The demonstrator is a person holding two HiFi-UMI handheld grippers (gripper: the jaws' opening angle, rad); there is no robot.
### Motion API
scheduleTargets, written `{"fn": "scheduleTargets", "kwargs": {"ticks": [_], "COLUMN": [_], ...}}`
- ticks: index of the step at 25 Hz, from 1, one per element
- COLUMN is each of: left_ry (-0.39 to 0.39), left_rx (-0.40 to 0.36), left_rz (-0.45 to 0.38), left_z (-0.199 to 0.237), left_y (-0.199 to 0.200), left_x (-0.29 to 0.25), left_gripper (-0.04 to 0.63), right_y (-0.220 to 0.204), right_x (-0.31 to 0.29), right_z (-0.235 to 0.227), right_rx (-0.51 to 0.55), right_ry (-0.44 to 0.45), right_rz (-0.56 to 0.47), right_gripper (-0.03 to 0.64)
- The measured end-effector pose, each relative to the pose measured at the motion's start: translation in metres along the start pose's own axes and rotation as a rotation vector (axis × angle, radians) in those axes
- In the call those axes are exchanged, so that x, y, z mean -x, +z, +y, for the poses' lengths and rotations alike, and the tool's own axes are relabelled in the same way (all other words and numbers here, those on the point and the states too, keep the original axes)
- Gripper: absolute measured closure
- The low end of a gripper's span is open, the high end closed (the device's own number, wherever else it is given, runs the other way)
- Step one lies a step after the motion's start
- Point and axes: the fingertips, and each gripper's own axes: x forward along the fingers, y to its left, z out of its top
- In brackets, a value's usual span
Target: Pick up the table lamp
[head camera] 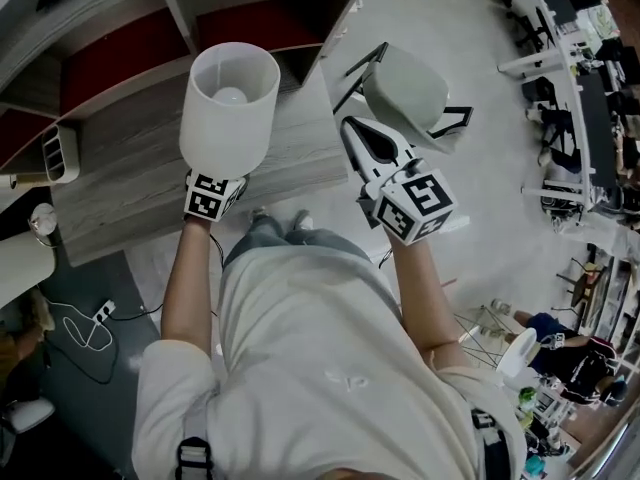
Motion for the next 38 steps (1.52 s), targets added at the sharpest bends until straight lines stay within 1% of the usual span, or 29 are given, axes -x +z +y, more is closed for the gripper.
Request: {"fn": "scheduleTargets", "kwargs": {"ticks": [3, 7, 10, 13, 15, 17, 20, 22, 26, 30, 38], "left_ry": [-0.013, -0.016, -0.002, 0.021, 0.038, 0.049, 0.048, 0.059, 0.105, 0.128, 0.144], "left_rx": [-0.001, 0.030, 0.044, 0.041, 0.050, 0.077, 0.110, 0.114, 0.103, 0.108, 0.184], "left_rz": [0.025, 0.048, 0.072, 0.084, 0.083, 0.076, 0.057, 0.053, 0.063, 0.060, 0.019], "left_z": [-0.003, -0.012, -0.013, -0.017, -0.020, -0.024, -0.030, -0.032, -0.031, -0.031, -0.034], "left_y": [0.002, 0.010, 0.013, 0.021, 0.026, 0.032, 0.043, 0.049, 0.055, 0.058, 0.063], "left_x": [0.016, 0.036, 0.051, 0.062, 0.068, 0.075, 0.082, 0.087, 0.093, 0.094, 0.092], "left_gripper": [0.462, 0.462, 0.462, 0.462, 0.462, 0.462, 0.462, 0.462, 0.462, 0.462, 0.462], "right_y": [-0.003, -0.007, -0.010, -0.014, -0.016, -0.018, -0.021, -0.023, -0.025, -0.026, -0.025], "right_x": [0.001, 0.009, 0.011, 0.013, 0.014, 0.014, 0.016, 0.017, 0.021, 0.028, 0.035], "right_z": [0.002, 0.000, -0.001, -0.003, -0.004, -0.004, -0.005, -0.005, -0.007, -0.011, -0.015], "right_rx": [-0.017, -0.043, -0.057, -0.065, -0.075, -0.081, -0.086, -0.090, -0.086, -0.075, -0.049], "right_ry": [0.005, 0.006, 0.005, 0.011, 0.013, 0.015, 0.020, 0.023, 0.028, 0.026, 0.035], "right_rz": [-0.017, -0.040, -0.051, -0.053, -0.057, -0.059, -0.057, -0.057, -0.060, -0.068, -0.080], "right_gripper": [0.592, 0.592, 0.592, 0.592, 0.592, 0.592, 0.592, 0.592, 0.592, 0.592, 0.592]}}
